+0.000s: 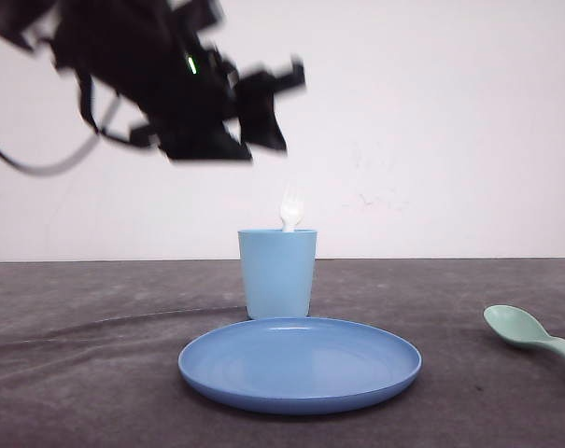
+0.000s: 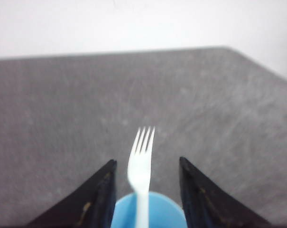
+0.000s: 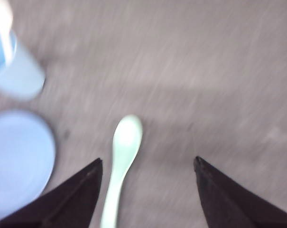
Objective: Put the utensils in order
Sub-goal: 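Lift the white fork with the left gripper and drop it into the blue cup, then lower the right gripper onto the mint-green spoon and grasp it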
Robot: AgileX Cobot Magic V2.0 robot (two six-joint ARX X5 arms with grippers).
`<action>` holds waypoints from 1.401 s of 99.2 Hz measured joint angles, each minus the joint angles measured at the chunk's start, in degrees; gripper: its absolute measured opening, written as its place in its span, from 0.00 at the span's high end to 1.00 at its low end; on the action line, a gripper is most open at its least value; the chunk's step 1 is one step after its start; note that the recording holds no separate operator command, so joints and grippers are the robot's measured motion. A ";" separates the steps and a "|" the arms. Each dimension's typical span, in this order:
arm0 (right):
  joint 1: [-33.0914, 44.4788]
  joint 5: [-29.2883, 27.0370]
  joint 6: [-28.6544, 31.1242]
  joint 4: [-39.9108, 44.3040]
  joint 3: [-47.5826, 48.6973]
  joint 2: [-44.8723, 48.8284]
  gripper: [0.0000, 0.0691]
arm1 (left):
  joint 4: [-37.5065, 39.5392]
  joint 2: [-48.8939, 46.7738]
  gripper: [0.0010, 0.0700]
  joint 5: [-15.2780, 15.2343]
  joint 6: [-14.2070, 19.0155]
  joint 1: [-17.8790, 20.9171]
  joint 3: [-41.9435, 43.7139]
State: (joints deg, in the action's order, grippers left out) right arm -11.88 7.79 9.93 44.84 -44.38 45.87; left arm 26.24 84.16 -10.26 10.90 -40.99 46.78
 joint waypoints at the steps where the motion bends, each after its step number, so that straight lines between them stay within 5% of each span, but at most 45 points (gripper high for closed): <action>1: -0.28 0.00 0.20 0.15 0.00 0.24 0.45 | -0.52 -0.68 0.67 0.00 0.00 -0.02 0.00; 65: -17.51 -9.66 9.14 -3.26 0.00 24.13 0.45 | -45.68 -38.27 0.67 0.00 4.37 -0.13 0.04; 119: -18.38 -12.09 11.58 -6.97 0.00 35.56 0.62 | -54.36 -48.74 0.67 0.00 4.39 -0.13 0.04; 139: -18.40 -12.20 12.31 -7.80 0.00 35.63 0.85 | -55.43 -49.59 0.67 -0.02 4.39 -0.13 0.04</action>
State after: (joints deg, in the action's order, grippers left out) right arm -30.28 -4.40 22.24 37.04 -44.38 81.49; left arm -29.19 34.57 -10.28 15.29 -41.12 46.83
